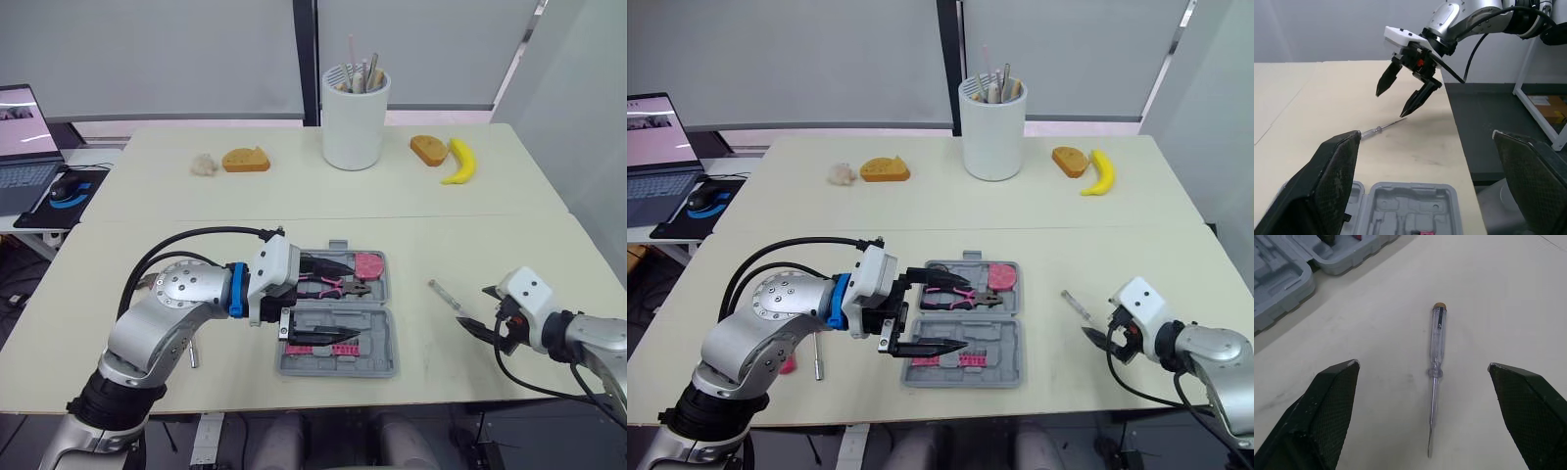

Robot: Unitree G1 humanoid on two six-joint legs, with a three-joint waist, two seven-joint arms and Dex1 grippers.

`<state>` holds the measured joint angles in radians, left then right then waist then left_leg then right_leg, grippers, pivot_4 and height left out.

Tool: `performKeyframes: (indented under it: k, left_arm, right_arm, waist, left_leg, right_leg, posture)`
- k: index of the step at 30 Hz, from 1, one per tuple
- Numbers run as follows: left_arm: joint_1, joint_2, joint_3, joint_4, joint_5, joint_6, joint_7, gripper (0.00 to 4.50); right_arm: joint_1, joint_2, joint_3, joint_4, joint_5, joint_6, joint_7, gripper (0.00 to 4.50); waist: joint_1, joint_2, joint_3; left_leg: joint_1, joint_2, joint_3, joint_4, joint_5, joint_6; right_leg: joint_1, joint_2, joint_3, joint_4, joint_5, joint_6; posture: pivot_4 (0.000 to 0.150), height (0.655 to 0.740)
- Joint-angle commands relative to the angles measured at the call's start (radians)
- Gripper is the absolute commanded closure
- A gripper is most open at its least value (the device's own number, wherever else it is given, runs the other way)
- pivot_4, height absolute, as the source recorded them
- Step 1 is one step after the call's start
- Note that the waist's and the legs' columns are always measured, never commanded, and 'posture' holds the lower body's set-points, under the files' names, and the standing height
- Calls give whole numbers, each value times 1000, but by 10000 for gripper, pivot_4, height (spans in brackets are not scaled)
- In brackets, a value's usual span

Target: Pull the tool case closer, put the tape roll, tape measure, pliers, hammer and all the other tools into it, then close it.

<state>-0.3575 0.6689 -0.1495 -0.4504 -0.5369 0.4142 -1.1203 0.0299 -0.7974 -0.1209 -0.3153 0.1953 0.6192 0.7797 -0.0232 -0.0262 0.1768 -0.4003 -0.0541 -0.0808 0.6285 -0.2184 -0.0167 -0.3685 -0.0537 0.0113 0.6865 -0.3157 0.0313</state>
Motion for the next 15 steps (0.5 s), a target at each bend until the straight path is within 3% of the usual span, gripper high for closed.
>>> performKeyframes:
  k: [1, 15]
  left_arm:
    - [-6, -4, -4, 4, 36, -61, -10, 0]
    - [3, -4, -6, -29, 49, -46, 12, 0]
  right_arm:
    - [-38, 11, 36, 31, -18, -9, -18, 272]
    - [-150, 122, 142, 282, -88, -75, -99, 272]
  waist:
    - [0, 0, 0]
    - [-2, 0, 0]
  left_leg:
    - [0, 0, 0, 0, 0, 0]
    - [0, 0, 0, 0, 0, 0]
  right_leg:
    - [0, 0, 0, 0, 0, 0]
    - [-1, 0, 0, 0, 0, 0]
  posture:
    - [1500, 7400]
    - [1500, 7400]
